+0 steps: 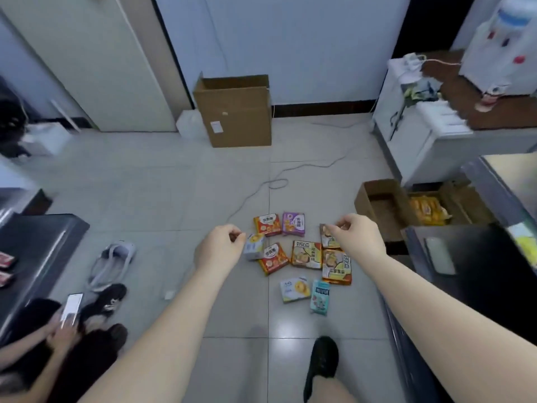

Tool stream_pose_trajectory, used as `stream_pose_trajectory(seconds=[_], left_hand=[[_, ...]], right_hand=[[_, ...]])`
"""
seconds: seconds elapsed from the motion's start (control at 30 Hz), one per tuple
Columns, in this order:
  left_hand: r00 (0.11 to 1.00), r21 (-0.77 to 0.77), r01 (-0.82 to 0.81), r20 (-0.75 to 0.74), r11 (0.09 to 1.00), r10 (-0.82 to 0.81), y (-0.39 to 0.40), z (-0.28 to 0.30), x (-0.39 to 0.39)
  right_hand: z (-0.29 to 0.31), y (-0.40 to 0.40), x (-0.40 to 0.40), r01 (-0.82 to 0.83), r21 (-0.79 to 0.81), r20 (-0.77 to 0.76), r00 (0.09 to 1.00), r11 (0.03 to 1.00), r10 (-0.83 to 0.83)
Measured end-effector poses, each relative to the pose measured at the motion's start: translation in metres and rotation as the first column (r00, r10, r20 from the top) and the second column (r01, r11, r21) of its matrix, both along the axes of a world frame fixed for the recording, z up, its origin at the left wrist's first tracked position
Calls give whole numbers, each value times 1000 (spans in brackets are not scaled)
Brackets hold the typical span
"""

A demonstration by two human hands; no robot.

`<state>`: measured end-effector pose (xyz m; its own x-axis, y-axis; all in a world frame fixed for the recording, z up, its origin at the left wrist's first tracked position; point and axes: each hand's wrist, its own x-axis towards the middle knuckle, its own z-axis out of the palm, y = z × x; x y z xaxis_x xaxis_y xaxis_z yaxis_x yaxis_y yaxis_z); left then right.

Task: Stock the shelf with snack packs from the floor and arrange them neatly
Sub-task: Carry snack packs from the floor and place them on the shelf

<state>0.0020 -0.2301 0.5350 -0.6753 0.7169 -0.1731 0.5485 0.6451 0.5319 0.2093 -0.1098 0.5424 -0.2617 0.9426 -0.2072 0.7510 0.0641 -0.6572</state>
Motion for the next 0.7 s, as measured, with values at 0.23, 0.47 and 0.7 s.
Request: stream_pose_trajectory(seconds=[0.23, 0.47, 0.7], left_hand=[[978, -170, -108, 158, 980, 135, 94, -113, -25], [950, -310, -75, 266, 948, 162, 173, -314, -46], [928, -356, -89, 310, 930, 208, 204, -550, -69]], right_hand=[[-128, 106, -43, 17, -248, 89, 996, 969, 6], [-335, 173, -79, 200, -369, 207, 970, 908, -129], [-565, 198, -97, 298, -416, 268, 943, 859, -197]])
